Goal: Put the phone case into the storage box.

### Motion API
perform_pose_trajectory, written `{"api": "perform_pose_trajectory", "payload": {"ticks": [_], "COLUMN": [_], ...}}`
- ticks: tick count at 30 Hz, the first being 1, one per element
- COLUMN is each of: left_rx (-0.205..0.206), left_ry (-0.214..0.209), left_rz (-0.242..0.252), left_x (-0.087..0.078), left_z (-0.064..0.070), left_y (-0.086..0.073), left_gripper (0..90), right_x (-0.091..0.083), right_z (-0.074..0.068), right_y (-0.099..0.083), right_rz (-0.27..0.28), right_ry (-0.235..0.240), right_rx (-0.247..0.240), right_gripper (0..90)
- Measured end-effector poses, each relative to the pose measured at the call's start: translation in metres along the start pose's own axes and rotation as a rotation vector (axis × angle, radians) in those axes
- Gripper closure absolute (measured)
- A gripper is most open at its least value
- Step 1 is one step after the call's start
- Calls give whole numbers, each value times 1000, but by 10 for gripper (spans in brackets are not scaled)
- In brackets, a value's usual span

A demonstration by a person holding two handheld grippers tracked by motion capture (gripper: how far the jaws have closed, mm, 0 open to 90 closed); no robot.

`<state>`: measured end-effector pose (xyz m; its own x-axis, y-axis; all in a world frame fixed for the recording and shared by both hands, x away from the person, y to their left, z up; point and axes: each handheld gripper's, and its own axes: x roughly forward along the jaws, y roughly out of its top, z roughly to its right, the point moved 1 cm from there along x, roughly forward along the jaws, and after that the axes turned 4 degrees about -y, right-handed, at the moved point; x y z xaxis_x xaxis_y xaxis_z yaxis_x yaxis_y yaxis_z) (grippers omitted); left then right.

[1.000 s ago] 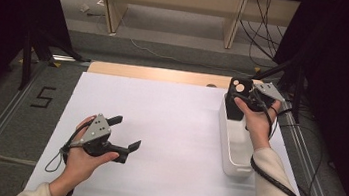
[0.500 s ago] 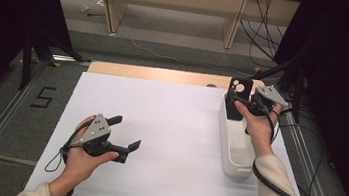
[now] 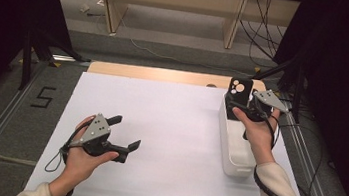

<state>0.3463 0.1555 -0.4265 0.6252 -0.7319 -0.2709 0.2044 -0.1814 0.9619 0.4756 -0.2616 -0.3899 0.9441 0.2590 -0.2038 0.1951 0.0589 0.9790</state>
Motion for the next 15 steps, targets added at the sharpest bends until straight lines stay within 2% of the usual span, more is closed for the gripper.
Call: {"api": "perform_pose_trajectory", "payload": {"ticks": [6,15], "left_rx": [-1,-3], "left_ry": [2,5], "left_rz": [1,3], "left_x": [0,-1], "left_z": [0,-1], "left_y": [0,0], "left_gripper": [13,12], "right_x": [-10,-21], "right_z": [-4,-16], "right_y": [0,-1], "right_rz": [-1,2], "right_ry": [33,79], "right_rx": [12,-14], "right_gripper": [65,76]}}
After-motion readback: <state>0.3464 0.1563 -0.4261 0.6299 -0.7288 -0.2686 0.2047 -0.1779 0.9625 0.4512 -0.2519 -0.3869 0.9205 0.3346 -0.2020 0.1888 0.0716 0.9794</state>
